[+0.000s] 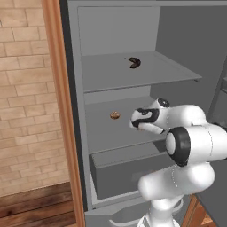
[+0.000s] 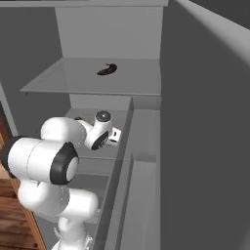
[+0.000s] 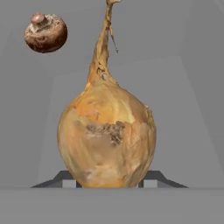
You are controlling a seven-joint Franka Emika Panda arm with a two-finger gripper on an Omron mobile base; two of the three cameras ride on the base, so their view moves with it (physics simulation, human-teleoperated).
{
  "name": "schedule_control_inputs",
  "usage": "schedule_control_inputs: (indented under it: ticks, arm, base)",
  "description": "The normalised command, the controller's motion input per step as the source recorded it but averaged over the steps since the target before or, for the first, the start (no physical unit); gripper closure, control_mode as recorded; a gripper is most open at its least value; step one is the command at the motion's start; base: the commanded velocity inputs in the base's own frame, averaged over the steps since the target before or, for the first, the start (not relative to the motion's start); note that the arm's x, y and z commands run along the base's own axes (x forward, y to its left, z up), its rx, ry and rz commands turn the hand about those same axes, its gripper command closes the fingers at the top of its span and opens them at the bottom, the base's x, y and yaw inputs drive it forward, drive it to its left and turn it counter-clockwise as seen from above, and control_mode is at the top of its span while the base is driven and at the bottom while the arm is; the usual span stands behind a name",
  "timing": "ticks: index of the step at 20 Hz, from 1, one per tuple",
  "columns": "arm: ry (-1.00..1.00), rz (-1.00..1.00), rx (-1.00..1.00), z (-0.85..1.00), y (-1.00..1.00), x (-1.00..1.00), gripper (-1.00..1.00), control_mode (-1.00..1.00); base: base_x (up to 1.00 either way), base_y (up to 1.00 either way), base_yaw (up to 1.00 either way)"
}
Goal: Place the onion in the correct fridge rack based on whether it is a fruit or vegetable. Finally, close the fridge door.
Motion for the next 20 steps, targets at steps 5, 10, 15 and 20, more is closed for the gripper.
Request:
schedule_control_inputs:
  ticks: [5,10,15,20]
  arm:
    - [0.0,0.0,-0.04,-0.12,0.0,0.21,1.0,-1.0]
    - [-0.04,0.0,-0.06,-0.42,-0.01,0.21,1.0,-1.0]
    - [-0.01,0.0,0.0,-0.09,-0.02,0.4,1.0,-1.0]
    - [0.0,0.0,0.0,-0.17,0.0,0.72,1.0,-1.0]
  base:
    - [0.0,0.0,0.0]
    - [0.0,0.0,0.0]
    - [0.0,0.0,0.0]
    - [0.0,0.0,0.0]
